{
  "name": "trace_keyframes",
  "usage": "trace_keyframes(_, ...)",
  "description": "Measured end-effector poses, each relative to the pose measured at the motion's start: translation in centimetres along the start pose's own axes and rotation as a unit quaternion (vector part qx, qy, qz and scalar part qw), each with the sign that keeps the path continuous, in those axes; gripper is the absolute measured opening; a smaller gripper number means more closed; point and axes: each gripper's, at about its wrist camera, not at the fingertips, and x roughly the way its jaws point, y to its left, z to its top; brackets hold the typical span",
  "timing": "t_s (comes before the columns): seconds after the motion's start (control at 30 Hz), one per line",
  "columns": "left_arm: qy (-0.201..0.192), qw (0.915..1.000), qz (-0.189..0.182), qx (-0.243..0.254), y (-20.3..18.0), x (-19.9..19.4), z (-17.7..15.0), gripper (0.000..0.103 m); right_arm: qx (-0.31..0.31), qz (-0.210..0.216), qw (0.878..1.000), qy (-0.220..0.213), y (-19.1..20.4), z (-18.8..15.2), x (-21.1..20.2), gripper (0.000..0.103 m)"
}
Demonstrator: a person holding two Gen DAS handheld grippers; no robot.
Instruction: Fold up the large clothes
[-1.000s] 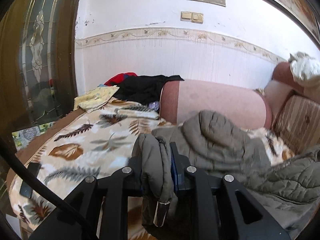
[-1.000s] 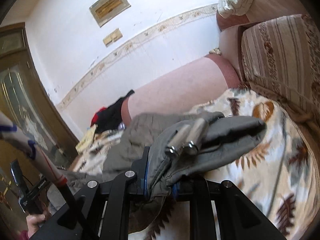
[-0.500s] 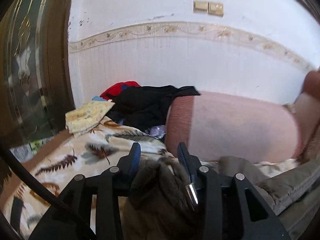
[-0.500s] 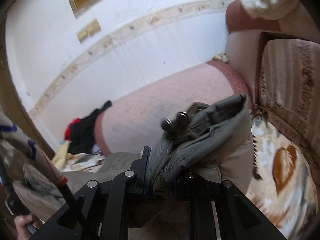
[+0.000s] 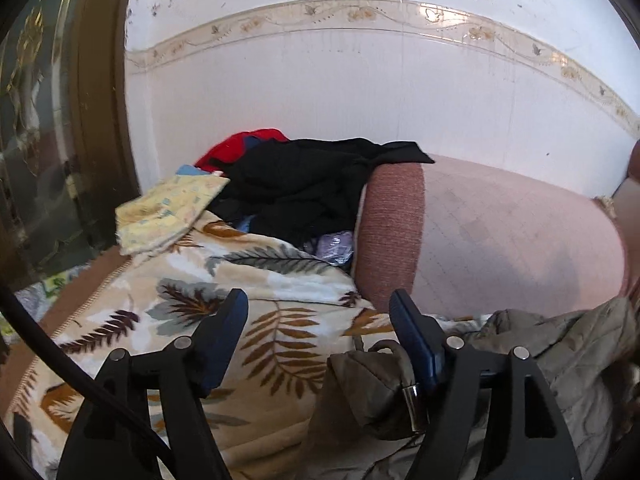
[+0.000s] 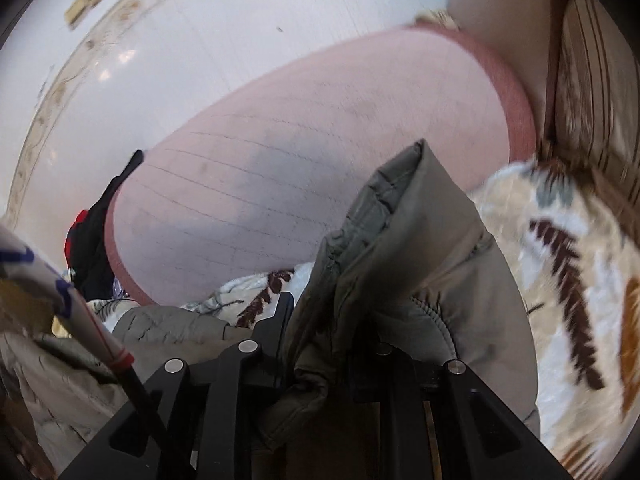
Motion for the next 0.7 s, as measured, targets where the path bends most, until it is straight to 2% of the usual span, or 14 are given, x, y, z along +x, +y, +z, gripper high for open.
trace_keyframes(0.1, -0.007, 0.9999, -0.008, -0.003, 0.3, -0.4, 0.6, 0.073, 0.0, -0.006, 1.0, 0.004, 0.0, 0.2, 0.4, 0.021)
trace_keyframes(0.17, 0.0, 0.9984, -0.046, -0.034, 1.7, -0.7, 1.4, 0.073, 0.008, -0.007, 1.0, 0.006, -0.6, 0.3, 0.2, 0.022)
trace_keyframes(0.23, -0.004, 0.9984, -0.043, -0.037, 2.4, -1.2, 2.0, 0.073, 0.031, 0.006, 0.999, 0.005, -1.3, 0.3, -0.6, 0.025)
trace_keyframes(0.33, 0.001, 0.9985, -0.052, -0.02, 2.0, -2.0, 1.8, 0.073, 0.018, 0.027, 0.999, 0.0, -1.1, 0.7, -2.1, 0.032)
trace_keyframes(0.43, 0.001, 0.997, -0.077, 0.004, 0.2, -2.8, 0.8, 0.073, 0.032, 0.077, 0.996, -0.021, -1.0, 1.6, -4.6, 0.046)
trace_keyframes(0.47, 0.003, 0.9957, -0.092, 0.014, -0.8, -3.2, 0.2, 0.073, 0.03, 0.086, 0.995, -0.029, -0.9, 1.9, -5.3, 0.051)
trace_keyframes(0.57, 0.009, 0.9902, -0.128, 0.056, -4.7, -4.0, -1.9, 0.073, 0.026, 0.1, 0.993, -0.058, -1.1, 2.4, -8.5, 0.059)
trace_keyframes(0.63, 0.012, 0.9864, -0.136, 0.092, -7.2, -4.0, -3.3, 0.073, 0.016, 0.104, 0.992, -0.063, -1.2, 2.4, -9.6, 0.059)
trace_keyframes(0.7, 0.029, 0.9824, -0.137, 0.124, -9.4, -3.3, -4.7, 0.073, -0.021, 0.099, 0.993, -0.055, -0.5, 1.5, -10.0, 0.059)
